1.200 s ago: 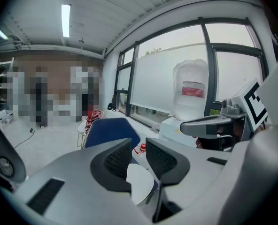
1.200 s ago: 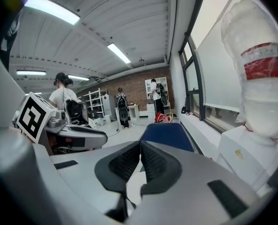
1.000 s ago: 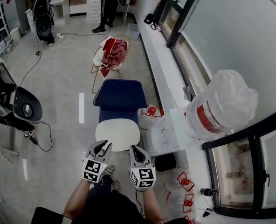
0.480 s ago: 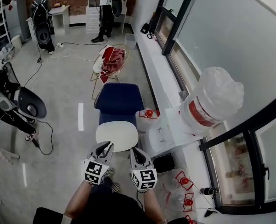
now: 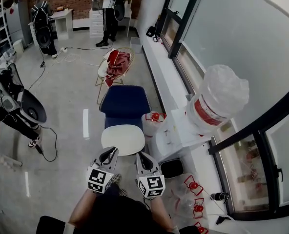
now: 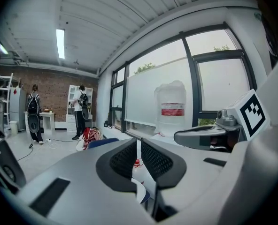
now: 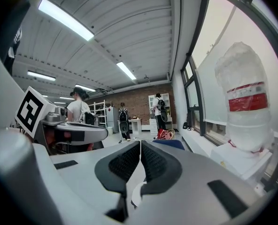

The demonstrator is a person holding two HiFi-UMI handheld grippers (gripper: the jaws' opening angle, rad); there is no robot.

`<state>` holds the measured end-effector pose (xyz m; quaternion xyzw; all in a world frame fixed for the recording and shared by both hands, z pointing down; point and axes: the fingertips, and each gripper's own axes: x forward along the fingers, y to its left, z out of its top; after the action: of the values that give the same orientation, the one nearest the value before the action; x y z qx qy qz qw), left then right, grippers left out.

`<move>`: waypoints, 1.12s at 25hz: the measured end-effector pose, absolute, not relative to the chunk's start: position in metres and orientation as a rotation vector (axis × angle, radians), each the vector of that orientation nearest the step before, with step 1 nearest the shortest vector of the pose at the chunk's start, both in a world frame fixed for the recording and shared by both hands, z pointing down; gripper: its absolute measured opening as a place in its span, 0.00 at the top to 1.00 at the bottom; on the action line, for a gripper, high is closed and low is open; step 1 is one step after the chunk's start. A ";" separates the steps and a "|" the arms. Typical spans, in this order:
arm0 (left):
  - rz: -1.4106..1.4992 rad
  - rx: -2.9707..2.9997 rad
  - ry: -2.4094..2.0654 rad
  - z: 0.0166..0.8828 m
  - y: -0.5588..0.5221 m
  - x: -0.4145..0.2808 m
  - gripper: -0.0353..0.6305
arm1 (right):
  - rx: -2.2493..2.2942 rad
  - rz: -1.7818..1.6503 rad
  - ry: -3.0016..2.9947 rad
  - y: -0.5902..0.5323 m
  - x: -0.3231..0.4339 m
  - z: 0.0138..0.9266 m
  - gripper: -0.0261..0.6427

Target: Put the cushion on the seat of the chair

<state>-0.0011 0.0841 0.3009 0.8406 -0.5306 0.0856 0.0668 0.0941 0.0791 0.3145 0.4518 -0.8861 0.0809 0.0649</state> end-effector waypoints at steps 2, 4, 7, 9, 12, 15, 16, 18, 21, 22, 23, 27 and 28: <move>0.254 2.537 -1.609 0.297 0.089 -0.001 0.89 | 1.363 0.237 -2.680 0.084 0.095 0.312 0.92; 0.251 2.539 -1.617 0.296 0.093 -0.001 0.90 | 1.368 0.234 -2.682 0.088 0.097 0.311 0.92; 0.242 2.536 -1.625 0.296 0.097 0.000 0.91 | 1.368 0.232 -2.683 0.091 0.099 0.313 0.92; 0.243 2.534 -1.620 0.299 0.099 0.002 0.91 | 1.366 0.229 -2.683 0.092 0.100 0.315 0.92; 0.240 2.526 -1.605 0.301 0.101 0.004 0.91 | 1.361 0.222 -2.690 0.095 0.101 0.315 0.92; 0.251 2.517 -1.615 0.303 0.100 0.005 0.91 | 1.350 0.217 -2.697 0.096 0.101 0.315 0.92; 0.256 2.513 -1.622 0.304 0.099 0.004 0.91 | 1.345 0.217 -2.698 0.096 0.101 0.316 0.92; 0.259 2.506 -1.632 0.303 0.098 0.002 0.91 | 1.340 0.222 -2.700 0.096 0.100 0.316 0.92; 0.258 2.507 -1.635 0.301 0.098 0.000 0.91 | 1.341 0.230 -2.697 0.096 0.099 0.315 0.92; 0.257 2.511 -1.633 0.301 0.099 0.000 0.91 | 1.342 0.229 -2.694 0.095 0.098 0.315 0.92; 0.255 2.514 -1.631 0.300 0.099 0.001 0.91 | 1.344 0.226 -2.692 0.095 0.098 0.314 0.92; 0.258 2.522 -1.626 0.301 0.100 0.000 0.91 | 1.348 0.227 -2.682 0.095 0.097 0.315 0.92; 0.259 2.524 -1.624 0.301 0.100 0.000 0.91 | 1.348 0.231 -2.678 0.095 0.096 0.317 0.92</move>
<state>0.0004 0.1001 0.3011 0.8361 -0.5380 0.0857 0.0643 0.0964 0.0951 0.3166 0.4472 -0.8886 0.0765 0.0673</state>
